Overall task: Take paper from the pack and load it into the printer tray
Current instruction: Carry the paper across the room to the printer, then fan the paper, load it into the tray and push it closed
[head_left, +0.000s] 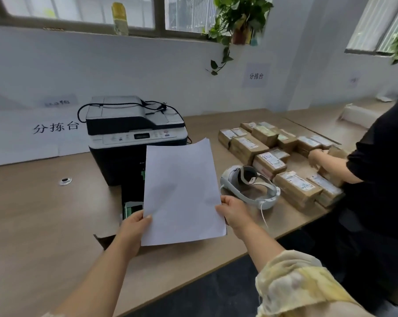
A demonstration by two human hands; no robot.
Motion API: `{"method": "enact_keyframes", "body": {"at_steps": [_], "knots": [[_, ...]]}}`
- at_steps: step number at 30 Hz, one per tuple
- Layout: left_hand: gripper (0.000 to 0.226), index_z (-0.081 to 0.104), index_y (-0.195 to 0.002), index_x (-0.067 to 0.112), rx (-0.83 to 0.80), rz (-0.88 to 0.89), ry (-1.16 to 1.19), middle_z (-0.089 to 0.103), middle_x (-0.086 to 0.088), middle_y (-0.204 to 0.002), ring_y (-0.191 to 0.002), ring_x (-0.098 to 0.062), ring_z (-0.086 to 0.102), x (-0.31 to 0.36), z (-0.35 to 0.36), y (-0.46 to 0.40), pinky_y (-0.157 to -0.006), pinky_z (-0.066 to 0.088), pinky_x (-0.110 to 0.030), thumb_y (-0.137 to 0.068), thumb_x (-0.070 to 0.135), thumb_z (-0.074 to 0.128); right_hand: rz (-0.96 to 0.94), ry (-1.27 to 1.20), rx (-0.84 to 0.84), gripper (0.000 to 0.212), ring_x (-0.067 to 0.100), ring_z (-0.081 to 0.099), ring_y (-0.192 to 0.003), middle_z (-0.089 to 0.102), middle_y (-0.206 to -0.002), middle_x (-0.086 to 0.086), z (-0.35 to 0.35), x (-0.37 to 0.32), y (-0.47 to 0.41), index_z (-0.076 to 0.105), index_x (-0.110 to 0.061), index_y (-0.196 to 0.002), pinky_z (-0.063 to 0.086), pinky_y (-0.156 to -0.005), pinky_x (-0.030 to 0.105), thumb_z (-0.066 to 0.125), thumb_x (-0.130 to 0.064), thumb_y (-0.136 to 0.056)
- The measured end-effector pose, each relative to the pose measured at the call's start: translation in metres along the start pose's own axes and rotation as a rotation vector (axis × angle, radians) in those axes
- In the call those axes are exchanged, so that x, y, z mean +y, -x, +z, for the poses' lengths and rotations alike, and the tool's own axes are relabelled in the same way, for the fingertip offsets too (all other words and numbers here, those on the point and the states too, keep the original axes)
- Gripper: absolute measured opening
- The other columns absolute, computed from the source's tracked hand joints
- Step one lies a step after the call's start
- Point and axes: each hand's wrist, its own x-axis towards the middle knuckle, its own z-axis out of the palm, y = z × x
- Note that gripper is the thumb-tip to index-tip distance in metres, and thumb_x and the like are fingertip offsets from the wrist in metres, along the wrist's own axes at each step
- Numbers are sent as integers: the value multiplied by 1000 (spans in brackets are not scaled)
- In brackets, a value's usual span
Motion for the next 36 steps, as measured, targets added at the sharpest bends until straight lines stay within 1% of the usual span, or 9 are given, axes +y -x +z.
{"method": "enact_keyframes", "body": {"at_steps": [4,11,16,18,21,24,28,33,36], "knots": [[17,62,-100,13,58,-21,48,67,-14,-105,-90,-29,65,-8,5,-11,-74,53,-37,-96,8,46,-10,7,-68,23,21,65,-77,70,-86,7,1,2,-34,66,-13,-85,52,-66,30,50,3,-83],[24,60,-116,4,169,-25,76,68,-16,-108,-82,-22,71,-27,-19,-20,-68,59,-33,-95,7,48,39,-10,-194,25,26,67,-83,72,-98,11,36,21,-73,67,-13,-93,54,-67,30,49,1,-83],[18,65,-99,15,221,-24,74,71,-8,-98,-74,-16,72,-39,-33,-23,-66,61,-32,-95,8,49,35,11,-214,24,28,69,-92,71,-104,12,59,34,-86,65,-12,-100,56,-75,36,50,-1,-84],[19,65,-96,19,250,-10,64,71,-6,-97,-78,-18,71,-43,-33,-24,-73,58,-36,-95,9,49,32,-4,-214,25,28,68,-95,69,-107,10,69,39,-90,60,-11,-104,57,-78,37,48,2,-86],[21,64,-95,23,298,12,35,71,-6,-101,-89,-25,68,-57,-36,-27,-86,54,-43,-96,11,48,20,-11,-197,30,23,64,-93,64,-105,4,82,47,-93,52,-12,-111,55,-69,28,44,5,-88],[21,65,-97,24,341,40,18,71,-8,-106,-99,-30,67,-74,-36,-35,-90,53,-47,-97,13,47,-18,-38,-167,28,16,64,-89,63,-102,-1,92,62,-96,50,-13,-114,55,-71,25,43,1,-91],[25,62,-90,28,408,128,-17,69,-1,-97,-89,-21,65,-94,-27,-45,-82,52,-36,-97,11,46,-119,-114,-91,18,8,64,-86,65,-95,-9,101,82,-97,56,-19,-103,54,-73,18,45,-8,-96],[26,61,-96,35,444,218,-75,69,2,-103,-103,-22,64,-123,-21,-57,-92,51,-41,-96,13,47,-227,-116,-72,19,27,66,-97,68,-101,7,103,106,-98,59,-29,-92,55,-85,43,48,-13,-96],[26,58,-98,32,453,253,-66,71,10,-96,-98,-14,64,-129,-19,-62,-88,53,-31,-96,9,46,-322,-127,-87,18,23,65,-92,68,-97,4,100,118,-99,58,-28,-93,55,-82,41,48,-14,-97]]}}
